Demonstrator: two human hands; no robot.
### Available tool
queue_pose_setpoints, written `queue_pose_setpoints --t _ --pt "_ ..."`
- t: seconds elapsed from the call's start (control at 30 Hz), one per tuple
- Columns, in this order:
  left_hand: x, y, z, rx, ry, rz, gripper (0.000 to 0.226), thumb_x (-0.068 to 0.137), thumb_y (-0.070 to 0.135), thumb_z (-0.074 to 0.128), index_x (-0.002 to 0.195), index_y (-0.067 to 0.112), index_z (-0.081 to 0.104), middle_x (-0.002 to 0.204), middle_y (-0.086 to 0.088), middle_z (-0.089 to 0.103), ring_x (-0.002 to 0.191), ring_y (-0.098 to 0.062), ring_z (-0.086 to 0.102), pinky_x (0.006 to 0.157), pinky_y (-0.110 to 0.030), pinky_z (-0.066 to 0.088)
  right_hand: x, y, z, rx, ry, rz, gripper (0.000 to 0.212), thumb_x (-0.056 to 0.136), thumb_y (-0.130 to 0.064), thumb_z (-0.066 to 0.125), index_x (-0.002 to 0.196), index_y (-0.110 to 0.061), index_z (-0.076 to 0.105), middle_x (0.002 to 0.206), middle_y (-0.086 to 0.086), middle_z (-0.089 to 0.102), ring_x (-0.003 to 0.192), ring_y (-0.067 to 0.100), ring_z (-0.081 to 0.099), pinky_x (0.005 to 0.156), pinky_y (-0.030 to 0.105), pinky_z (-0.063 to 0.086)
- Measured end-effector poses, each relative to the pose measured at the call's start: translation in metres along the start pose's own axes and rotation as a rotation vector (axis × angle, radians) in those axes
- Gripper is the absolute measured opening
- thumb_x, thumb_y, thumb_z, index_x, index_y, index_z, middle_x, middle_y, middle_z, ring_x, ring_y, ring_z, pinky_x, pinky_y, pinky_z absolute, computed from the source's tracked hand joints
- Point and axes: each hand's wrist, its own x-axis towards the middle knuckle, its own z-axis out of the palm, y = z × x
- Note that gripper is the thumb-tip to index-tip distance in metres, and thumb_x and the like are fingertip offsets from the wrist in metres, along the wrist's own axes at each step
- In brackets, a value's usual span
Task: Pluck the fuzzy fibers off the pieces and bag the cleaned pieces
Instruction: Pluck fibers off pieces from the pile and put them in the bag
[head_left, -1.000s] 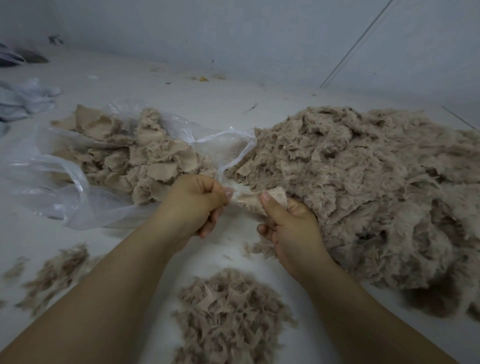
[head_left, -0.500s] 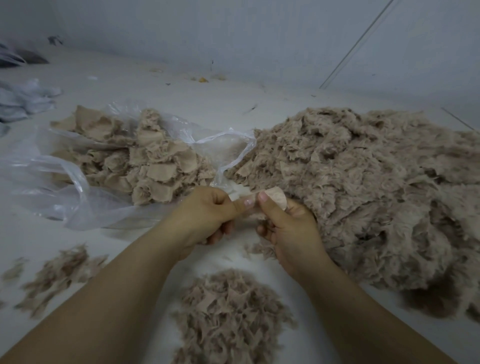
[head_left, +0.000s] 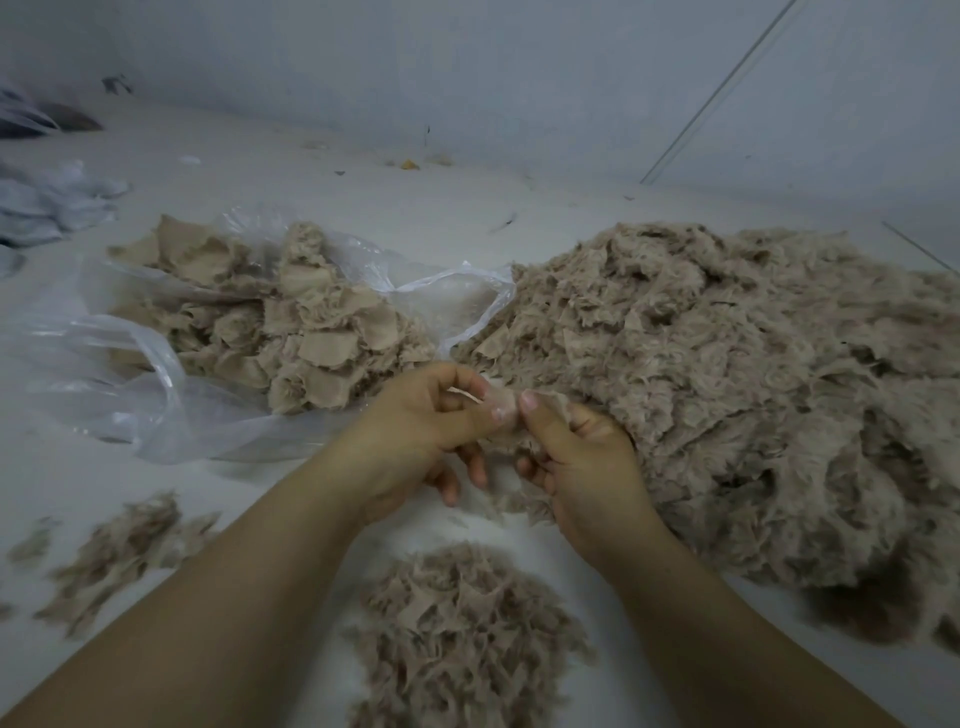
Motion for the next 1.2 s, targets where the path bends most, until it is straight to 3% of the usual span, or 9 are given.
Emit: queue_pose_setpoints --t 0.17,0.3,0.47,0.57,0.63,0.73,0.9,1.0,1.2 --pt "0.003 -0.007 0.012 -0.082 0.215 0.119 0.014 0.086 -0.006 0.066 0.08 0.004 0.058 0.056 -0.015 0.061 0.036 -0.02 0.052 0.033 -0.022 0.038 0.001 -0.001 -0.002 -0.042 -0.034 -0.008 0.033 0.088 -0.035 0.067 0.092 -0.003 0.074 0.079 0.015 0.069 0.07 0.019 0.061 0.057 0.022 0.05" --pt "0.002 0.006 -0.009 -0.101 0.523 0.241 0.023 0.088 -0.004 0.063 0.073 0.013 0.059 0.051 -0.007 0.058 0.033 -0.016 0.045 0.034 -0.019 0.033 0.003 -0.001 0.0 0.0 0.038 0.02 0.028 0.081 -0.04 0.066 0.069 -0.017 0.075 0.052 -0.004 0.041 0.051 0.008 0.046 0.055 0.021 0.05" --pt "0.0 0.035 -0.051 0.277 0.979 0.463 0.024 0.078 0.009 0.063 0.066 0.031 0.064 0.056 0.001 0.056 0.047 -0.011 0.05 0.047 -0.018 0.04 0.003 0.0 0.001 0.016 0.061 0.028 0.03 0.09 -0.034 0.063 0.067 -0.02 0.076 0.053 -0.006 0.041 0.052 0.007 0.045 0.055 0.021 0.049" --pt "0.002 0.039 -0.072 0.848 1.021 0.274 0.016 0.077 0.011 0.059 0.074 0.025 0.067 0.06 0.002 0.054 0.055 -0.02 0.053 0.056 -0.025 0.04 0.003 -0.001 0.001 0.031 0.057 0.029 0.031 0.09 -0.033 0.063 0.066 -0.019 0.076 0.052 -0.006 0.042 0.052 0.007 0.045 0.054 0.02 0.049" --pt "0.003 0.035 -0.082 1.326 0.957 -0.004 0.012 0.082 0.005 0.061 0.072 0.011 0.064 0.062 -0.006 0.053 0.059 -0.026 0.054 0.057 -0.029 0.038 0.003 0.0 0.001 0.037 0.055 0.032 0.033 0.094 -0.029 0.061 0.066 -0.017 0.074 0.052 -0.007 0.045 0.052 0.007 0.045 0.054 0.021 0.049" --pt "0.0 0.026 -0.086 1.504 0.678 -0.25 0.017 0.087 0.004 0.057 0.07 0.007 0.056 0.088 -0.016 0.066 0.084 -0.033 0.065 0.064 -0.033 0.042 0.002 -0.001 0.002 0.045 0.054 0.027 0.035 0.094 -0.028 0.061 0.063 -0.018 0.074 0.052 -0.007 0.045 0.052 0.007 0.045 0.053 0.021 0.049" --pt "-0.003 0.027 -0.063 1.575 0.767 -0.03 0.011 0.084 0.013 0.058 0.074 0.01 0.063 0.087 -0.011 0.06 0.069 -0.03 0.058 0.058 -0.031 0.037 0.002 -0.001 0.001 0.043 0.08 0.039 0.039 0.097 -0.031 0.059 0.06 -0.021 0.07 0.052 -0.005 0.04 0.045 0.008 0.039 0.04 0.018 0.036" --pt "0.005 0.028 -0.035 1.513 0.569 0.084 0.016 0.08 0.009 0.054 0.065 0.016 0.053 0.078 -0.005 0.057 0.058 -0.022 0.048 0.054 -0.03 0.04 0.004 0.0 0.001 0.075 0.095 0.051 0.044 0.098 -0.032 0.058 0.056 -0.023 0.065 0.051 -0.005 0.037 0.042 0.007 0.034 0.038 0.019 0.032" --pt "0.038 0.008 0.015 1.246 0.164 0.186 0.014 0.084 0.015 0.063 0.098 0.01 0.065 0.096 -0.008 0.061 0.083 -0.026 0.059 0.071 -0.038 0.053 0.003 0.0 0.001 0.093 0.084 0.025 0.046 0.1 -0.03 0.056 0.055 -0.021 0.063 0.052 -0.003 0.033 0.048 0.01 0.029 0.041 0.02 0.031"
